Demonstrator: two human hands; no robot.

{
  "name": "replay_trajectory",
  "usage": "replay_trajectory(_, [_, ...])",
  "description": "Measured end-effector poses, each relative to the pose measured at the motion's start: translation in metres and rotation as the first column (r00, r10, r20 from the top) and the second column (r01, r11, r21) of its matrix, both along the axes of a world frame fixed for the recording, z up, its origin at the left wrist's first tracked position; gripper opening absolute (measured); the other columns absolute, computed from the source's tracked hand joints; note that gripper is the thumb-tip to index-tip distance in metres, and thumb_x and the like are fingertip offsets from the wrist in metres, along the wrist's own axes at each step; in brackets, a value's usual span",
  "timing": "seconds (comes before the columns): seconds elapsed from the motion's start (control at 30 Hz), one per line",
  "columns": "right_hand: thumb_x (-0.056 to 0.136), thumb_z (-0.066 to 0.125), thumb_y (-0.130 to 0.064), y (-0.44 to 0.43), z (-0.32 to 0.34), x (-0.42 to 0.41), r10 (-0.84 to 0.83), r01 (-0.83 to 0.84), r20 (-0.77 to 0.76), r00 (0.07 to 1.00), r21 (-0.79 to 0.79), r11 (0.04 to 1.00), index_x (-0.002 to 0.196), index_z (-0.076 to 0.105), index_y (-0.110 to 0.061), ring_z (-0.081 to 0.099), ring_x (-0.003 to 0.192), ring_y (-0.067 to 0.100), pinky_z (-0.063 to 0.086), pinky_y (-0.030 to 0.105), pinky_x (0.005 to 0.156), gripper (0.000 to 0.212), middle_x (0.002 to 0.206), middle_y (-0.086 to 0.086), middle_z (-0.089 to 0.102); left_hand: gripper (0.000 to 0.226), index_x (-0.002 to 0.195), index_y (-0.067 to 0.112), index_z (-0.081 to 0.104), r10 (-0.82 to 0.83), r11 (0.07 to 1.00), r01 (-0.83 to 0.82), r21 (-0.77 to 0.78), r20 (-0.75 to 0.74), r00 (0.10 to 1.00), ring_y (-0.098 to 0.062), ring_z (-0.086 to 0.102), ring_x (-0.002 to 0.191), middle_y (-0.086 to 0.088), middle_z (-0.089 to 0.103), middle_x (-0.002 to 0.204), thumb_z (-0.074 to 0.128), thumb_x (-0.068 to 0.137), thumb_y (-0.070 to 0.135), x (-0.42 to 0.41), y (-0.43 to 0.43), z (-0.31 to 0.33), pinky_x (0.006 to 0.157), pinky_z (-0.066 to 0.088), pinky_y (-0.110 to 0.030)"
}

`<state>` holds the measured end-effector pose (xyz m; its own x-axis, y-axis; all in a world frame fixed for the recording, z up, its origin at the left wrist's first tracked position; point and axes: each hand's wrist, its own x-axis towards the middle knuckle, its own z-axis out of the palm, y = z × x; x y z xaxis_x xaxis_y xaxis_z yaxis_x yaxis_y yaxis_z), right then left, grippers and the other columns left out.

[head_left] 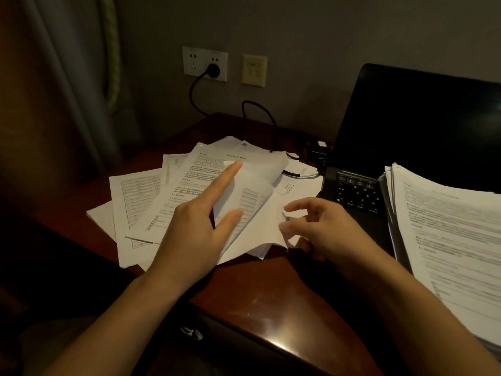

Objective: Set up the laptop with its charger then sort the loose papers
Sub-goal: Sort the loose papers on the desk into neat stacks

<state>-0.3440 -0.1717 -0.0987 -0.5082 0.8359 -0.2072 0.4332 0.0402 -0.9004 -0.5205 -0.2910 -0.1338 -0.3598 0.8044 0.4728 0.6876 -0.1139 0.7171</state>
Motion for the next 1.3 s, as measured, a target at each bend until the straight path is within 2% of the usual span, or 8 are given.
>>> replay_trajectory(0.13, [0.088, 0.075, -0.031, -0.001, 0.002, -0.001, -0.02, 0.02, 0.009, 1.0, -0.002, 1.0, 0.129, 0.055, -0.031, 0.063, 0.059, 0.012, 0.045, 0.018, 0.045, 0.046, 0.099, -0.002, 0.065, 0.052, 0.139, 0.048, 0.048, -0.006, 1.0, 0.005, -0.016, -0.084, 0.996, -0.008, 0.054, 0.085, 0.011, 0.061, 0.097, 0.056, 0.101, 0.014, 0.0, 0.001, -0.001, 0.06, 0.047, -0.017])
replay_trajectory(0.27, [0.085, 0.078, -0.015, -0.001, 0.002, 0.0, -0.007, 0.008, -0.035, 0.999, 0.011, 1.0, 0.142, 0.045, -0.033, 0.062, 0.056, 0.009, 0.046, 0.017, 0.047, 0.067, 0.087, -0.002, 0.068, 0.045, 0.143, 0.041, 0.048, -0.049, 0.996, 0.046, -0.08, -0.033, 0.998, 0.001, 0.054, 0.097, 0.02, 0.057, 0.112, 0.057, 0.1, 0.031, 0.0, 0.001, 0.0, 0.069, 0.049, -0.01])
replay_trajectory(0.47, [0.084, 0.076, -0.01, -0.005, 0.006, -0.001, -0.016, -0.006, -0.294, 0.956, -0.074, 0.997, 0.142, 0.046, -0.031, 0.077, 0.082, 0.023, 0.063, 0.038, 0.067, 0.069, 0.087, 0.006, 0.078, 0.093, 0.148, 0.05, 0.032, -0.126, 0.982, 0.111, -0.156, -0.093, 0.988, 0.036, 0.028, 0.11, 0.043, 0.038, 0.115, 0.079, 0.069, 0.058, 0.002, -0.004, 0.006, 0.085, 0.029, 0.007])
replay_trajectory(0.67, [0.102, 0.054, -0.029, -0.007, 0.002, -0.008, -0.137, 0.024, -0.43, 0.892, -0.257, 0.966, 0.134, 0.054, -0.023, 0.076, 0.083, 0.021, 0.061, 0.033, 0.066, 0.033, 0.091, 0.011, 0.078, 0.085, 0.148, 0.057, 0.015, -0.159, 0.983, 0.168, -0.068, 0.124, 0.979, 0.008, 0.063, 0.102, 0.039, 0.064, 0.107, 0.069, 0.093, 0.022, 0.004, -0.003, 0.008, 0.078, 0.053, -0.012])
replay_trajectory(0.87, [0.094, 0.055, -0.055, 0.0, 0.002, -0.003, -0.164, -0.132, -0.459, 0.873, -0.546, 0.827, 0.127, 0.059, -0.019, 0.074, 0.096, 0.035, 0.063, 0.044, 0.075, 0.049, 0.114, 0.016, 0.073, 0.072, 0.145, 0.047, 0.038, -0.266, 0.94, 0.324, -0.106, 0.365, 0.892, -0.009, 0.071, 0.092, 0.007, 0.075, 0.087, 0.071, 0.085, 0.023, 0.004, -0.007, 0.017, 0.088, 0.053, -0.027])
replay_trajectory(1.03, [0.092, 0.066, -0.004, 0.004, -0.002, 0.002, -0.017, -0.063, -0.263, 0.965, -0.293, 0.954, 0.11, 0.068, -0.015, 0.076, 0.091, 0.024, 0.063, 0.035, 0.074, 0.022, 0.103, 0.005, 0.078, 0.073, 0.149, 0.041, 0.033, -0.332, 0.897, 0.431, -0.099, 0.492, 0.804, -0.022, 0.072, 0.101, -0.009, 0.076, 0.101, 0.07, 0.086, 0.032, 0.006, -0.003, 0.018, 0.094, 0.055, -0.033])
replay_trajectory(1.23, [0.094, 0.066, -0.008, 0.004, -0.002, 0.004, 0.024, -0.027, -0.089, 0.996, -0.039, 0.999, 0.097, 0.062, -0.031, 0.068, 0.085, 0.007, 0.053, 0.021, 0.065, 0.023, 0.096, -0.013, 0.07, 0.045, 0.134, 0.045, 0.054, -0.06, 0.972, 0.142, -0.186, 0.389, 0.919, -0.003, 0.068, 0.098, 0.013, 0.071, 0.107, 0.066, 0.092, 0.034, -0.011, 0.008, 0.019, 0.09, 0.055, -0.028])
replay_trajectory(1.3, [0.094, 0.065, -0.008, 0.004, 0.0, 0.005, 0.009, -0.011, -0.122, 0.993, -0.016, 1.0, 0.094, 0.061, -0.032, 0.069, 0.084, 0.007, 0.054, 0.022, 0.066, 0.024, 0.099, -0.011, 0.071, 0.037, 0.128, 0.043, 0.057, 0.092, 0.979, -0.012, -0.203, 0.39, 0.916, 0.003, 0.064, 0.092, 0.022, 0.06, 0.106, 0.063, 0.097, 0.025, -0.017, 0.013, 0.023, 0.065, 0.053, -0.008])
